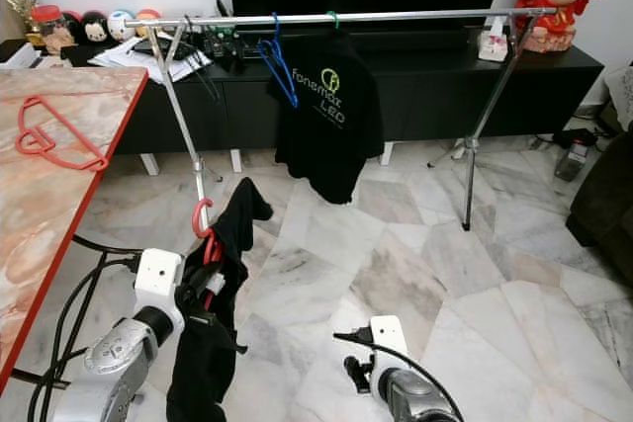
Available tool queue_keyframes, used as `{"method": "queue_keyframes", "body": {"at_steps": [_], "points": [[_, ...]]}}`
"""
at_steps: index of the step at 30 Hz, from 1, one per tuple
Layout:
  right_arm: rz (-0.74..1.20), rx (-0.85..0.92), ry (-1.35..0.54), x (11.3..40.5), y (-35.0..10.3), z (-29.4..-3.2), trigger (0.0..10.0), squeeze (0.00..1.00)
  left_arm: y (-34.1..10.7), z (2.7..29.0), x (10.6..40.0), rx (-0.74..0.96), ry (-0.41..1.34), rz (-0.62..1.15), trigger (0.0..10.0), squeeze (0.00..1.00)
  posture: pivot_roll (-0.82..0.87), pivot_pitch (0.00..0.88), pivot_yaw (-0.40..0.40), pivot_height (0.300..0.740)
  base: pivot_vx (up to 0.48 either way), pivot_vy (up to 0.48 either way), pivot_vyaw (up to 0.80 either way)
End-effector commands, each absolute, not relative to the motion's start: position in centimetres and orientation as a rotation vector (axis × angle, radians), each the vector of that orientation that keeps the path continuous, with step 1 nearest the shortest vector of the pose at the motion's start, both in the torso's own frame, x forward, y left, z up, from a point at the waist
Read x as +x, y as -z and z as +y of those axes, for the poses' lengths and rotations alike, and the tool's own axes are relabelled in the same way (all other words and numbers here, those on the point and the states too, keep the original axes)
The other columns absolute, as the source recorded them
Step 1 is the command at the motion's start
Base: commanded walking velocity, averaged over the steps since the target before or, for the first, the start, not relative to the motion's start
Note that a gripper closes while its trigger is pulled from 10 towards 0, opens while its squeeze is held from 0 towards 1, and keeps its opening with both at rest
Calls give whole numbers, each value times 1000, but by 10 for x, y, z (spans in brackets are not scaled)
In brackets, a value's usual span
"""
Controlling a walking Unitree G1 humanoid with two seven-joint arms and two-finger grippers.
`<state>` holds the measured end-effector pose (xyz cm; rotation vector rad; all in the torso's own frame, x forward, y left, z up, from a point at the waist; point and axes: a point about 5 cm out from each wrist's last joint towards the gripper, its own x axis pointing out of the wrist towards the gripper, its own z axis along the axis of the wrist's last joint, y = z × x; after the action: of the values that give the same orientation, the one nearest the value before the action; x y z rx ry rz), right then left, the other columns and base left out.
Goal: Hang hanger
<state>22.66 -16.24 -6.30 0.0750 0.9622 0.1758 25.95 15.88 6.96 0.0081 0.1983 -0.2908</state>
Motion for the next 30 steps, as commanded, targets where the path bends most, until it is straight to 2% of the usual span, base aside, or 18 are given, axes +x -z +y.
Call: {"method": "queue_keyframes", "body": {"at_steps": [1,30], "points": [[959,77,-165,226,63,-165,10000,0,-81,156,262,8,311,147,10000,0,2,0,-35,740,-251,0,0],[904,72,-179,230,60,-164,10000,0,-85,155,263,3,327,143,10000,0,2,1,-33,740,-277,0,0]]}}
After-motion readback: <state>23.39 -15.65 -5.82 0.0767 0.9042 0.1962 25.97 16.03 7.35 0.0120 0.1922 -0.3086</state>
